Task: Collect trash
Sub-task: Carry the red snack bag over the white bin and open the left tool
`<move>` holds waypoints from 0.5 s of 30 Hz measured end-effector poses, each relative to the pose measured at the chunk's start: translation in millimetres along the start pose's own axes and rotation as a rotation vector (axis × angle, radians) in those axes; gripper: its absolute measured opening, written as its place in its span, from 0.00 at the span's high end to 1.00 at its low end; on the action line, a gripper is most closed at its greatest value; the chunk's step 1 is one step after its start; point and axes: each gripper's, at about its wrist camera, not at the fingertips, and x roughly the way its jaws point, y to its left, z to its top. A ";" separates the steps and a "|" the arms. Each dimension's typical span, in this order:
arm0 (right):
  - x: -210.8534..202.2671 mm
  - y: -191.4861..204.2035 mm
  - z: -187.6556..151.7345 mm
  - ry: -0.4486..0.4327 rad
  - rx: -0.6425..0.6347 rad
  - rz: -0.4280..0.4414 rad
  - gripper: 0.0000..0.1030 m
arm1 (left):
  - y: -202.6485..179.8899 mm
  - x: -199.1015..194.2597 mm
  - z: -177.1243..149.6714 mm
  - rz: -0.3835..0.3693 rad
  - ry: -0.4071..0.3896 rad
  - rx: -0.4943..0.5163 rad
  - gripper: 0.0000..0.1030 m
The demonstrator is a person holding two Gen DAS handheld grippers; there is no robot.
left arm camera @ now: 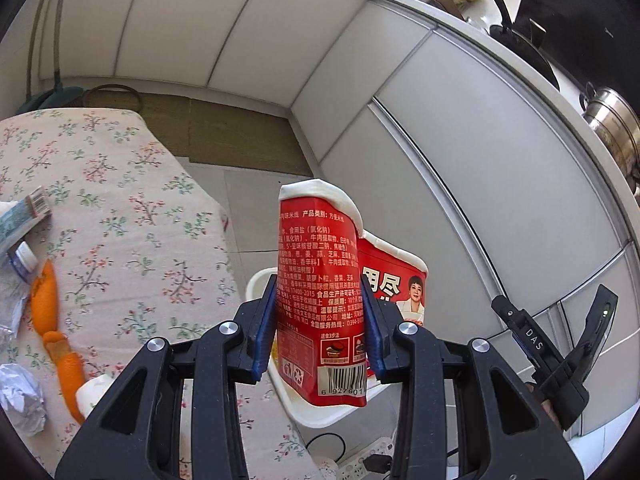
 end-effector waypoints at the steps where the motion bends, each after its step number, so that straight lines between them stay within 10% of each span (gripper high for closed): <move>1: -0.6 -5.1 1.3 0.003 0.003 -0.002 0.15 | -6.4 8.1 0.0 -0.002 0.012 0.010 0.65; 8: 5.5 -19.3 4.4 0.023 0.027 -0.011 0.15 | -34.2 58.2 1.5 -0.012 0.100 0.049 0.63; 15: 7.8 -17.4 2.6 0.037 0.023 0.006 0.13 | -42.2 59.2 -0.5 0.045 0.089 0.088 0.34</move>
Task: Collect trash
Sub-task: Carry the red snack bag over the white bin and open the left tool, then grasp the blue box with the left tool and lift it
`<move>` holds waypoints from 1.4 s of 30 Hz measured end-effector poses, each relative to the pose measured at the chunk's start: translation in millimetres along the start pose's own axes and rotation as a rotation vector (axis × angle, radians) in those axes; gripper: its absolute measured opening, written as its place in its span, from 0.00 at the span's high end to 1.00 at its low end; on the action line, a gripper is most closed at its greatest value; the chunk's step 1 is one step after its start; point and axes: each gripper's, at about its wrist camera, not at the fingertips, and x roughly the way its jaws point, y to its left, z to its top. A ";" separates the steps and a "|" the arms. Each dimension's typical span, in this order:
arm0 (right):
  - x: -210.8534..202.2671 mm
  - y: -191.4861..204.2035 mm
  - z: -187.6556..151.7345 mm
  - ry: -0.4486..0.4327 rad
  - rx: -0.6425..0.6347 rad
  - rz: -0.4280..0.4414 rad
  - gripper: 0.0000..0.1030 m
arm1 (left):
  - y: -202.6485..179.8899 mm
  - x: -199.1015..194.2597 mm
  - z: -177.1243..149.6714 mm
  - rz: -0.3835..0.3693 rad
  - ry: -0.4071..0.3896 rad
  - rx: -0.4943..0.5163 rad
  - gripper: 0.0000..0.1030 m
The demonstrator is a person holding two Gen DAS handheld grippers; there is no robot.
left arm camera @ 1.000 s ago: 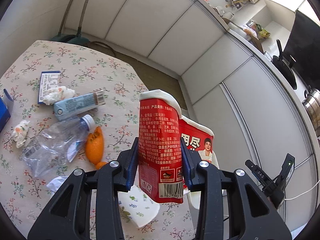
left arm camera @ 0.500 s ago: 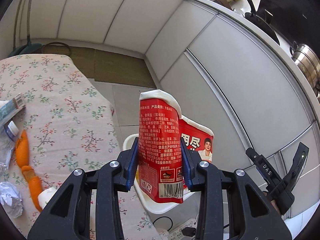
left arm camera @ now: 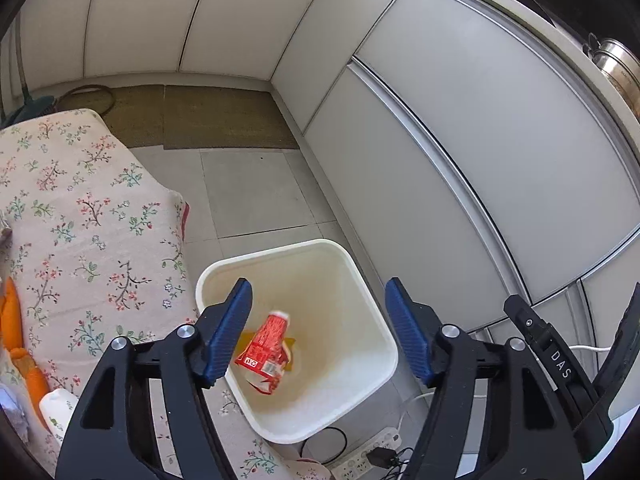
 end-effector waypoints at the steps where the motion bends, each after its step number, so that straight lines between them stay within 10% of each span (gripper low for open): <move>1: -0.7 2.5 -0.8 0.001 -0.006 0.004 0.13 | 0.9 -3.4 -0.4 0.028 -0.009 0.012 0.29; 6: -8.1 26.3 -9.1 0.005 -0.065 0.050 0.12 | 7.8 -29.8 -5.9 0.173 -0.087 0.065 0.12; 22: -46.4 147.0 -74.3 0.020 -0.379 0.203 0.06 | 91.7 -129.4 -45.2 0.499 -0.198 0.064 0.07; 36: -65.6 243.4 -142.6 0.141 -0.625 0.354 0.07 | 258.1 -192.4 -64.4 0.866 0.034 0.008 0.07; 42: -61.0 267.8 -168.9 0.215 -0.719 0.379 0.07 | 346.0 -202.5 -70.2 0.908 0.176 -0.123 0.07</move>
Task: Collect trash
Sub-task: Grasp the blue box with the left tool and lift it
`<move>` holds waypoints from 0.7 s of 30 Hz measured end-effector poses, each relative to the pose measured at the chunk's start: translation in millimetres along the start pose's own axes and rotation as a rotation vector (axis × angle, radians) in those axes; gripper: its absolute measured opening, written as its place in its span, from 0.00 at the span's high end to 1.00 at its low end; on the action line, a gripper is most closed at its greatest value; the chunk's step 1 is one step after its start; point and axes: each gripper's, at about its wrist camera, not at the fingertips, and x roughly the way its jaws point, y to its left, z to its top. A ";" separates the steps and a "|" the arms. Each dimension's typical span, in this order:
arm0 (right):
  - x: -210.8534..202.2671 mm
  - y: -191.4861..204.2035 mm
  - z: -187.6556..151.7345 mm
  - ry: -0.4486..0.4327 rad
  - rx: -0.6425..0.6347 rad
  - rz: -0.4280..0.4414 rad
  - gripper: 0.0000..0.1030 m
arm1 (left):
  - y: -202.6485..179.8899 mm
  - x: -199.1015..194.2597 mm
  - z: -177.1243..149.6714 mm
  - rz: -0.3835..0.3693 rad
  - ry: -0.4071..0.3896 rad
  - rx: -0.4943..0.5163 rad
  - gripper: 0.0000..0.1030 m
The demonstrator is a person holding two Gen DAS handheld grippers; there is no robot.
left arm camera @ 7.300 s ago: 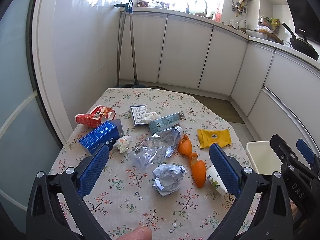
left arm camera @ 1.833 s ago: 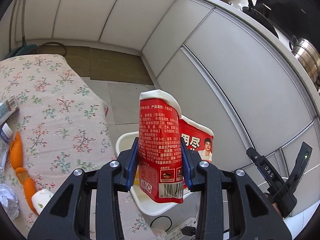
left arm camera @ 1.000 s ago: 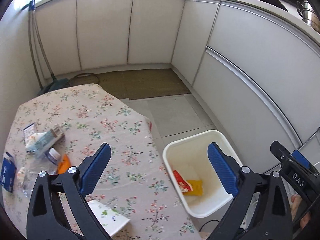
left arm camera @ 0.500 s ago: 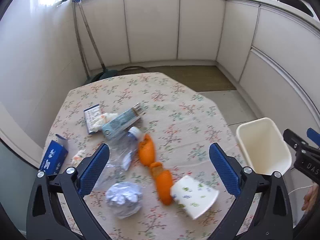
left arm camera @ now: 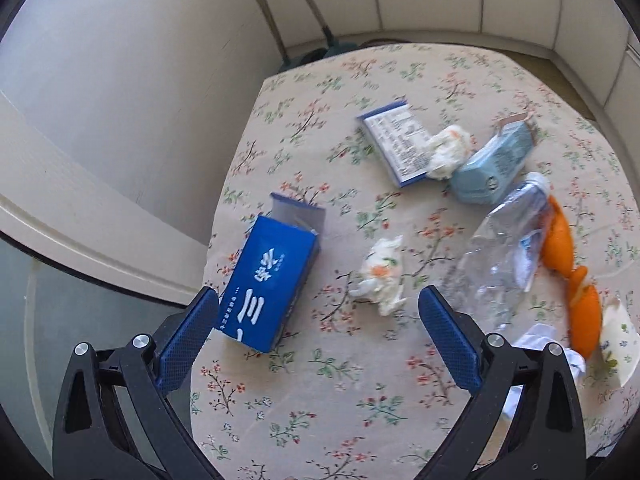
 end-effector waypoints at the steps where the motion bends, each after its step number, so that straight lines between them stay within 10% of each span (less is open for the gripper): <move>1: 2.6 4.6 -0.6 0.009 -0.019 0.003 0.07 | 4.6 7.3 1.1 0.004 0.019 -0.003 0.07; 11: 30.9 21.1 -6.8 0.126 -0.082 0.077 0.07 | 20.5 66.2 4.9 0.019 0.147 0.012 0.13; 21: 61.8 29.1 -13.9 0.263 -0.108 0.152 0.07 | 27.0 61.8 -0.3 0.016 0.097 -0.001 0.61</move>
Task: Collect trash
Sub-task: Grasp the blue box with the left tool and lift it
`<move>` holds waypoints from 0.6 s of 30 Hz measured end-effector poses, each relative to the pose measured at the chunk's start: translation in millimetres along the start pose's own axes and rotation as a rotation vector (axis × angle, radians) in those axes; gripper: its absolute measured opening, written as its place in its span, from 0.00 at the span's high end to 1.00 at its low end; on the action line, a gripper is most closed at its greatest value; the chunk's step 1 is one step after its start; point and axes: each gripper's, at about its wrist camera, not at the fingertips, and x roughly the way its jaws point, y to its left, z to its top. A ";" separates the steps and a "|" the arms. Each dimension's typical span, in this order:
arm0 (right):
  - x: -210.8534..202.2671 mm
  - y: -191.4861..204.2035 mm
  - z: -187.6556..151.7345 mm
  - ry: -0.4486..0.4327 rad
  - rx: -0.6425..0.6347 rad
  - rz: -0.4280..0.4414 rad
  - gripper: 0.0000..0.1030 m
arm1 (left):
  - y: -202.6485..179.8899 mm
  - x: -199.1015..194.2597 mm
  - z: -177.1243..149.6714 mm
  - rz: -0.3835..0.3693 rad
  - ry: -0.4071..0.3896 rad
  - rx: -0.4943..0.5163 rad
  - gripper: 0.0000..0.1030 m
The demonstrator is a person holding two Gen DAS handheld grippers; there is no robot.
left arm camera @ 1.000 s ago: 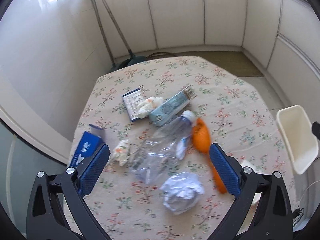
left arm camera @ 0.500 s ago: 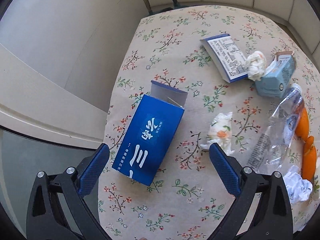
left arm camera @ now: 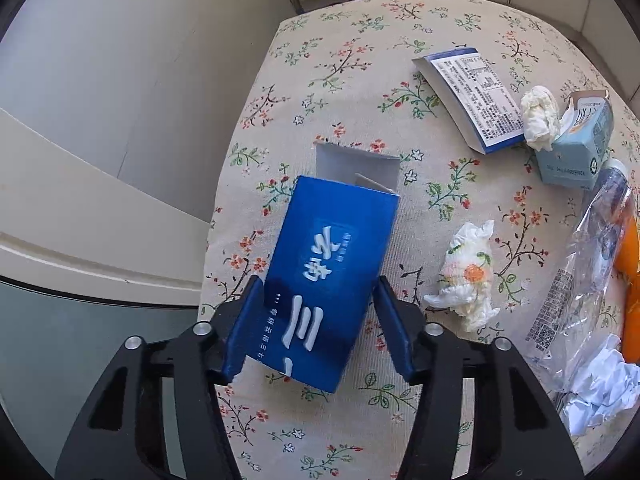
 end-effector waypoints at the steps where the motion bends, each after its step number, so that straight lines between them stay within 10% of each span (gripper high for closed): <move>1: 1.8 0.3 0.2 0.009 -0.003 0.008 0.07 | -0.8 -6.5 0.9 -0.005 -0.024 0.001 0.73; 3: 5.4 0.3 -0.5 0.027 -0.006 0.020 0.07 | 2.5 -17.5 3.1 -0.105 -0.023 -0.042 0.98; 8: 7.0 -0.5 -1.4 0.043 -0.013 0.032 0.07 | 5.2 -38.3 6.9 -0.185 -0.049 -0.052 0.93; 9: 5.6 -1.0 -1.2 0.039 -0.011 0.033 0.07 | 5.3 -38.2 9.3 -0.178 -0.048 -0.052 0.66; 10: 4.6 -1.9 -0.7 0.035 -0.008 0.038 0.07 | 6.7 -37.1 11.0 -0.151 -0.049 -0.051 0.17; 11: 3.8 -2.9 -0.3 0.032 -0.005 0.041 0.07 | 8.5 -34.2 12.8 -0.099 -0.065 -0.051 0.05; 14: 3.8 -5.4 1.7 0.030 -0.002 0.040 0.07 | 11.2 -20.9 20.6 0.027 -0.070 -0.028 0.07; 18: 7.9 -8.6 4.2 0.041 0.003 0.036 0.07 | 21.1 6.6 25.0 -0.012 0.008 -0.068 0.07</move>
